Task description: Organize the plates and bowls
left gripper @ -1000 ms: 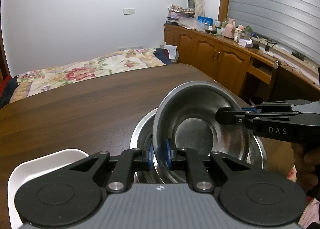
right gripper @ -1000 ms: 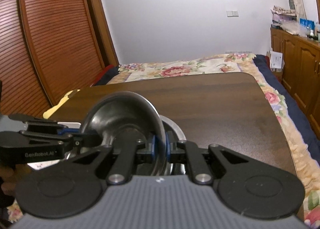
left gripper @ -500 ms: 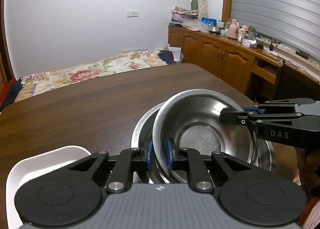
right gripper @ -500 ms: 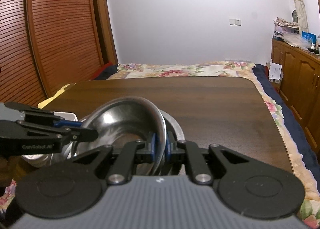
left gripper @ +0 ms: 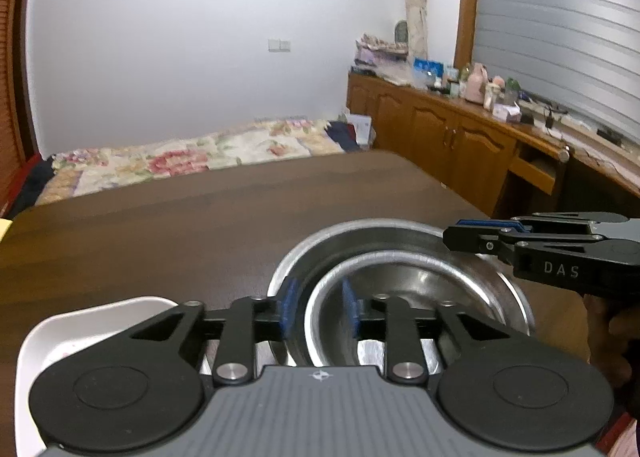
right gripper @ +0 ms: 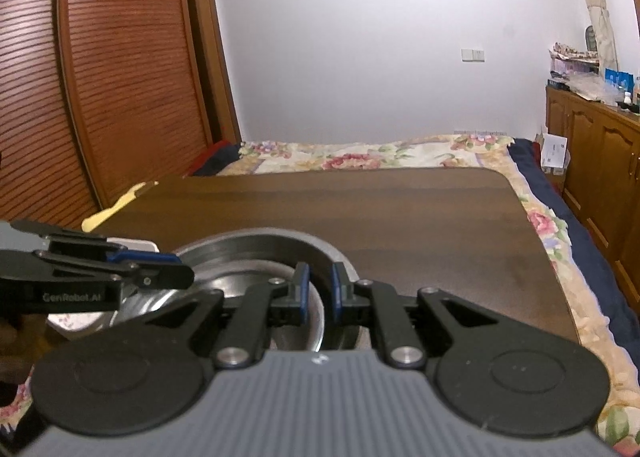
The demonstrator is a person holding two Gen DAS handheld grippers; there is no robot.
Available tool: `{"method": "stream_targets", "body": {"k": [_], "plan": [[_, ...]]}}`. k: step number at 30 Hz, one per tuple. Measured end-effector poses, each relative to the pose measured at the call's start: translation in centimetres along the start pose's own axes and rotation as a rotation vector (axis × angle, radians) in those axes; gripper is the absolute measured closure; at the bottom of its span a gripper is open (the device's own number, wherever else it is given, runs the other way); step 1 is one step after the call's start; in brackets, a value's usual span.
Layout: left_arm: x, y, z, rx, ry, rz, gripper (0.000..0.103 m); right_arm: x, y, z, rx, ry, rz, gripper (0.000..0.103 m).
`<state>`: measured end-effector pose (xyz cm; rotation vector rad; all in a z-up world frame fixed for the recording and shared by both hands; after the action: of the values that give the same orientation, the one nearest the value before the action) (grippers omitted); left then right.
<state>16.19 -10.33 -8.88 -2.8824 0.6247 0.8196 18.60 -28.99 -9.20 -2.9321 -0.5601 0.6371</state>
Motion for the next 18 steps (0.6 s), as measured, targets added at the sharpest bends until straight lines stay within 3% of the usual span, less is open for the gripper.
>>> {"method": "stream_targets", "body": {"k": [5, 7, 10, 12, 18], "plan": [[-1.3, 0.3, -0.5, -0.004, 0.066, -0.058, 0.042, -0.7, 0.3, -0.6, -0.024, 0.050, 0.012, 0.061], [-1.8, 0.1, -0.5, -0.015, 0.097, -0.090, 0.021, -1.1, 0.5, -0.7, -0.027, 0.077, 0.010, 0.052], [-2.1, -0.2, 0.1, -0.022, 0.117, -0.121, 0.018, -1.2, 0.7, -0.4, -0.030, 0.102, 0.007, 0.046], [-1.9, -0.6, 0.8, -0.031, 0.110, -0.130, 0.015, -0.9, 0.8, -0.1, -0.040, 0.111, 0.020, 0.035], [-1.2, -1.0, 2.2, -0.056, 0.072, -0.145, 0.015, 0.2, 0.9, 1.6, -0.029, 0.089, 0.025, 0.031]]}}
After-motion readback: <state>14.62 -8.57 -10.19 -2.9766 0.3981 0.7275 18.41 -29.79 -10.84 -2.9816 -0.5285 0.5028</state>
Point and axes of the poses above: each gripper's, at about its wrist camera, not at the fingertips, and x roughly the way its jaws point, y to its right, z to its underside, the point moved 8 cm from there along x, roughly the way its jaws point, and after that the axes turned 2 degrees about -z, right-handed, at the moved point
